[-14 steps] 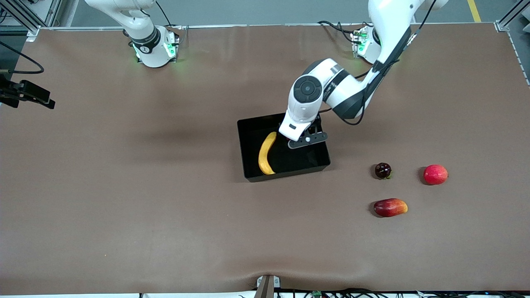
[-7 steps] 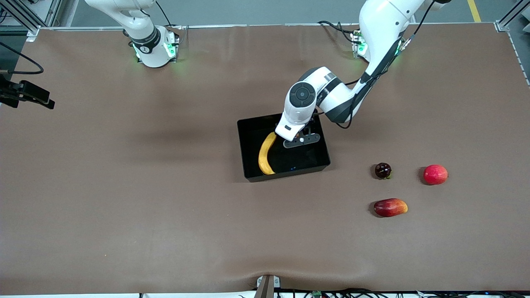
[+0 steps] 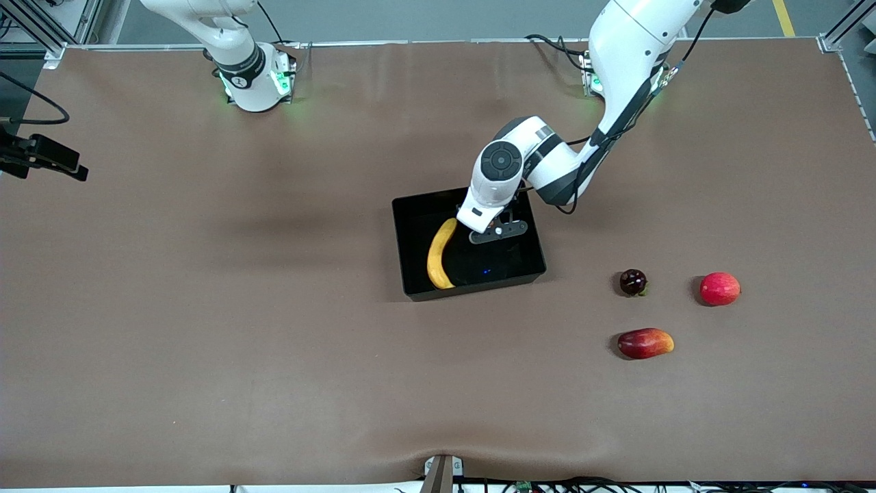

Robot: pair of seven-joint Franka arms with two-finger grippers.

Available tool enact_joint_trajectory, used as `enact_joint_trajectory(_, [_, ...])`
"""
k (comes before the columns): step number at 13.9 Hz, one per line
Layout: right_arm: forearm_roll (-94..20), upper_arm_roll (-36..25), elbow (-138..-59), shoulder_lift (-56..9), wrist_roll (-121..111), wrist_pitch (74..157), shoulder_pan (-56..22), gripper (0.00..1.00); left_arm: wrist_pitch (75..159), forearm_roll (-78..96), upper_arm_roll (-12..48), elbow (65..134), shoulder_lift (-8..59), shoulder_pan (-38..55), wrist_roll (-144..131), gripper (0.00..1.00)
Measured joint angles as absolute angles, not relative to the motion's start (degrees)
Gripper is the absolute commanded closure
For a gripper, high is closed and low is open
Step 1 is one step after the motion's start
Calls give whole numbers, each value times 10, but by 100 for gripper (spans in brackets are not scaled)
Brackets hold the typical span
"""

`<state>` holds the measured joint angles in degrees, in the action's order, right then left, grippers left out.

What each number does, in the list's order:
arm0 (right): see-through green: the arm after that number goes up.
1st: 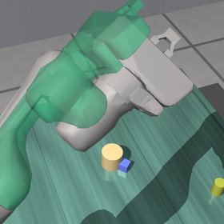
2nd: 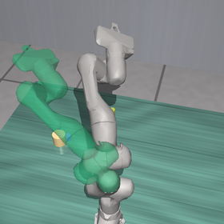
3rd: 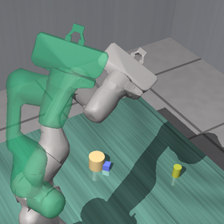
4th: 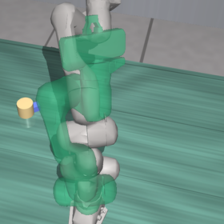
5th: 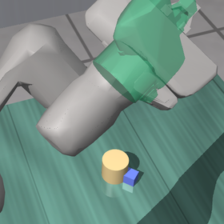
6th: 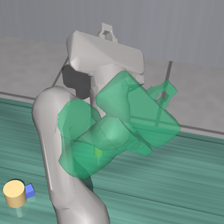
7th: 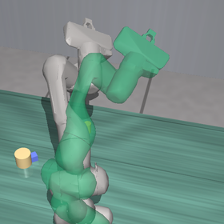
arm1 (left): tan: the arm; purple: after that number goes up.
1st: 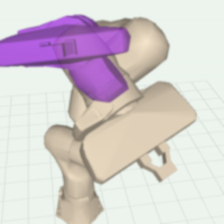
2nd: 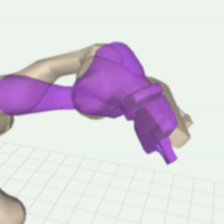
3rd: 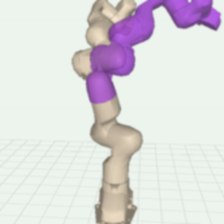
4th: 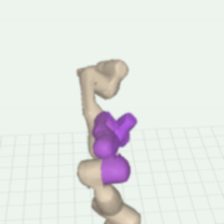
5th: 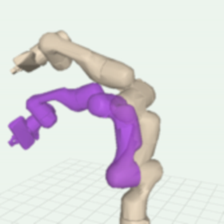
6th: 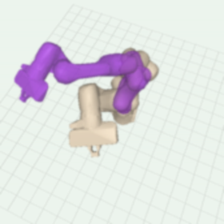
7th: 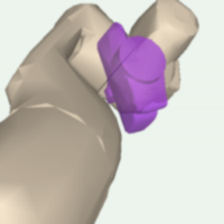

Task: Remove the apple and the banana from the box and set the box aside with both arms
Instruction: 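Lower the left gripper into the box and grasp the small apple, then lift the apple out of the box and carry it beside the plum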

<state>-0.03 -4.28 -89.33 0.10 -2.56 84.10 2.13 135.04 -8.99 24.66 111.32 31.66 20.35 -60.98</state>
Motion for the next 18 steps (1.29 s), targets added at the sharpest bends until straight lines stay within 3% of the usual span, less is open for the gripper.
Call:
enact_joint_trajectory(4, [0,-42,-893,-1,-26,841,21,0,1331,-101,246,1098,283,200,-594,100])
enact_joint_trajectory(10, [0,-42,-893,-3,-26,841,22,0,1171,-100,245,1056,136,148,-508,100])
enact_joint_trajectory(14, [0,-41,-894,-3,-26,841,22,0,1108,-68,241,996,125,70,-370,100])
enact_joint_trajectory(18, [0,-41,-894,-3,-26,841,22,0,1089,-64,238,997,136,-24,-267,100])
